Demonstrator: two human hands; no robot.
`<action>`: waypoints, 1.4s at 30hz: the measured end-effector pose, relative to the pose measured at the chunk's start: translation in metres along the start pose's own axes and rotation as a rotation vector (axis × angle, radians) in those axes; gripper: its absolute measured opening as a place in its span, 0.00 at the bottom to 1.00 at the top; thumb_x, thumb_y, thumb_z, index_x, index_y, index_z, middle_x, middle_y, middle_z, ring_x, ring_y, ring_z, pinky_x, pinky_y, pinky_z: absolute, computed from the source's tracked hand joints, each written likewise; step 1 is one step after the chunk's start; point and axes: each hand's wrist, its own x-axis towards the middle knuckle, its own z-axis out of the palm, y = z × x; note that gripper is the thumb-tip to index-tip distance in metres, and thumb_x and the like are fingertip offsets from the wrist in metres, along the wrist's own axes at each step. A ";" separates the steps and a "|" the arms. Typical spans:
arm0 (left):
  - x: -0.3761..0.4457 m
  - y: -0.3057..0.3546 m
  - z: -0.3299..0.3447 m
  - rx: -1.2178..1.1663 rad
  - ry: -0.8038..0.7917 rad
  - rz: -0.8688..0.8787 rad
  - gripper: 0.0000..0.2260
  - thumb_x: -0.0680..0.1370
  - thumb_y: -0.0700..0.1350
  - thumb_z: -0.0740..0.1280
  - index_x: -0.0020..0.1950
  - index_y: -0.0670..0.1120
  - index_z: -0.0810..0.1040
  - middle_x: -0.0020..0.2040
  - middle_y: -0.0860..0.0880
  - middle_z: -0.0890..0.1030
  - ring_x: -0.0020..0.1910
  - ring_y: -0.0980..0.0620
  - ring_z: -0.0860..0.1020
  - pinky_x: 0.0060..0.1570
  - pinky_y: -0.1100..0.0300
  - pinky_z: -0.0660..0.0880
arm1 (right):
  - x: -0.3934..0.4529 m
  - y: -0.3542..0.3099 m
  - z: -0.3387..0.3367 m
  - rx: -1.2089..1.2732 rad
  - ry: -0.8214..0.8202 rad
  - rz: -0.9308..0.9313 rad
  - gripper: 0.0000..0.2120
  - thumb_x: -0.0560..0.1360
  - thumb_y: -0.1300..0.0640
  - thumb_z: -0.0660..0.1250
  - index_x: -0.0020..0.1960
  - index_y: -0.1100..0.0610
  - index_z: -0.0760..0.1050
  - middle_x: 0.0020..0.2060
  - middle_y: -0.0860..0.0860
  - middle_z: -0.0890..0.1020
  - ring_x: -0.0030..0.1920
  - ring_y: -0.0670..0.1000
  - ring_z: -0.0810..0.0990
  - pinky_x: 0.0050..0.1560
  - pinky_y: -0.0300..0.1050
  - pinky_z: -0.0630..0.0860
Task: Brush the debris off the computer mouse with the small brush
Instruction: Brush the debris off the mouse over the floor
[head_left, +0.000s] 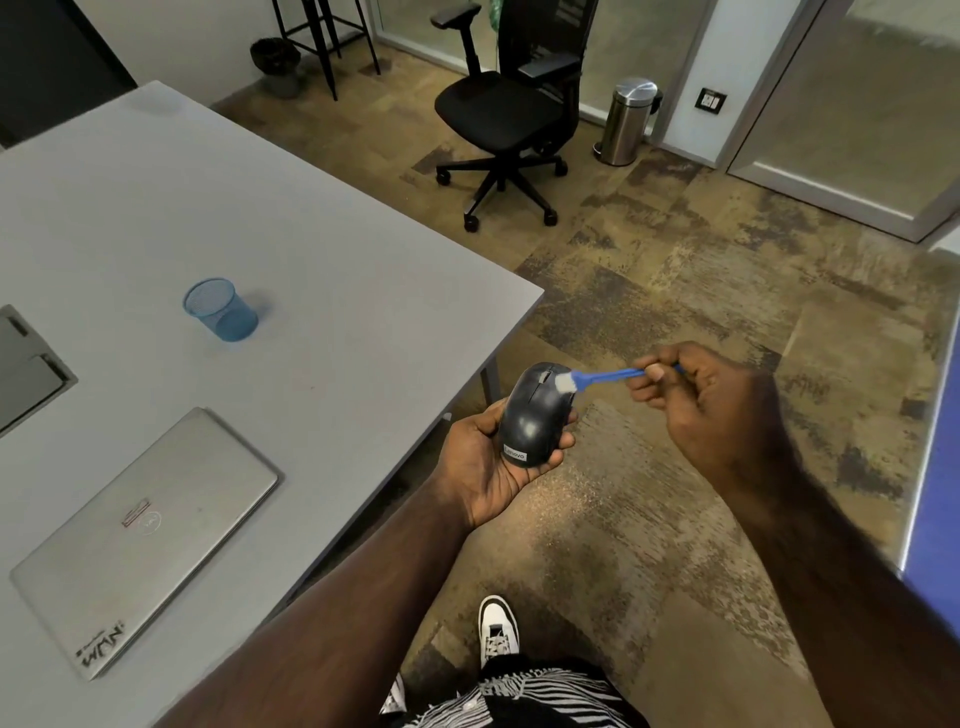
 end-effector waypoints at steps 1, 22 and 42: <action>0.000 0.000 0.001 0.005 -0.005 -0.002 0.24 0.80 0.46 0.53 0.73 0.37 0.65 0.60 0.34 0.77 0.46 0.40 0.81 0.41 0.53 0.80 | 0.002 0.001 -0.001 -0.015 0.038 0.024 0.09 0.79 0.67 0.64 0.54 0.60 0.82 0.38 0.47 0.85 0.40 0.45 0.87 0.40 0.51 0.85; 0.001 0.000 0.004 0.050 0.166 0.055 0.19 0.81 0.43 0.52 0.71 0.41 0.69 0.64 0.33 0.75 0.50 0.36 0.79 0.44 0.48 0.80 | -0.005 -0.001 0.007 -0.027 -0.037 -0.123 0.11 0.79 0.61 0.62 0.55 0.60 0.83 0.39 0.47 0.84 0.39 0.45 0.86 0.38 0.49 0.85; 0.007 0.005 0.004 -0.105 0.147 0.074 0.22 0.79 0.43 0.56 0.72 0.40 0.67 0.68 0.32 0.73 0.54 0.34 0.78 0.45 0.44 0.81 | -0.020 0.008 0.002 -0.071 0.025 -0.109 0.09 0.78 0.64 0.65 0.54 0.59 0.83 0.40 0.48 0.86 0.40 0.47 0.87 0.38 0.47 0.84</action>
